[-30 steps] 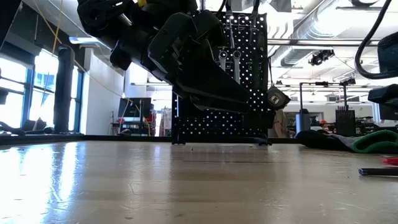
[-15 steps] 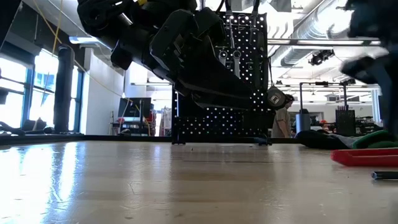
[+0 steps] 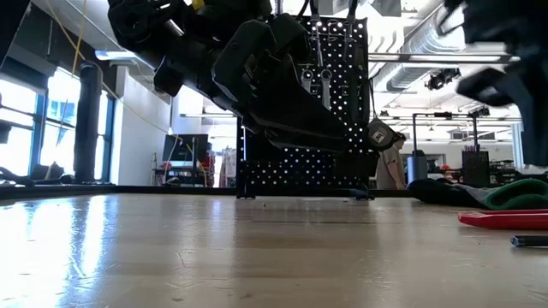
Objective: Hang tools onto peg board
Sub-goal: Put the red cutter on the left black bin on the peg board
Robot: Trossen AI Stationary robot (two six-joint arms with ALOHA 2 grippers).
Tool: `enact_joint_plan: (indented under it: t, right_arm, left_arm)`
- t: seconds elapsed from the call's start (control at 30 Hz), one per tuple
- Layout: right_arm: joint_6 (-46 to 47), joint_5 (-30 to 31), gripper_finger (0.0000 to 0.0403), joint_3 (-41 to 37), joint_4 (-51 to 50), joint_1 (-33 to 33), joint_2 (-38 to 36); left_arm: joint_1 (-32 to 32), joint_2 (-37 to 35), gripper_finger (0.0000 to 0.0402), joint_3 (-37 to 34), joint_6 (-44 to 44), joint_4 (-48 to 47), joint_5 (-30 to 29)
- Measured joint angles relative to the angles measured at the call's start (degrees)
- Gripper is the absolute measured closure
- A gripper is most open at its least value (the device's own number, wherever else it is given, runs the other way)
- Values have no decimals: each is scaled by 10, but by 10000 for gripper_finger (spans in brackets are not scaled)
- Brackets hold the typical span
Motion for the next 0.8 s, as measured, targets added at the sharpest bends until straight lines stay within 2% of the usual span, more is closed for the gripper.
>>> enact_joint_plan:
  t: [0.1,0.3,0.4,0.63,0.73,0.8]
  right_arm:
    - [27,-1,352,-20,-1,12,0]
    - [49,6,242,-36,1,30,0]
    - [60,6,206,-46,5,31,0]
    - [66,1,192,-89,50,31,16]
    - [77,-6,204,-101,67,26,22]
    - [77,-15,225,-100,68,22,26]
  left_arm:
    - [0,0,195,0,0,0,0]
    - [0,0,195,0,2,0,0]
    - [0,0,195,0,5,0,0]
    - [0,0,195,0,6,0,-1]
    - [0,0,195,0,6,0,-1]
    - [0,0,195,0,6,0,-1]
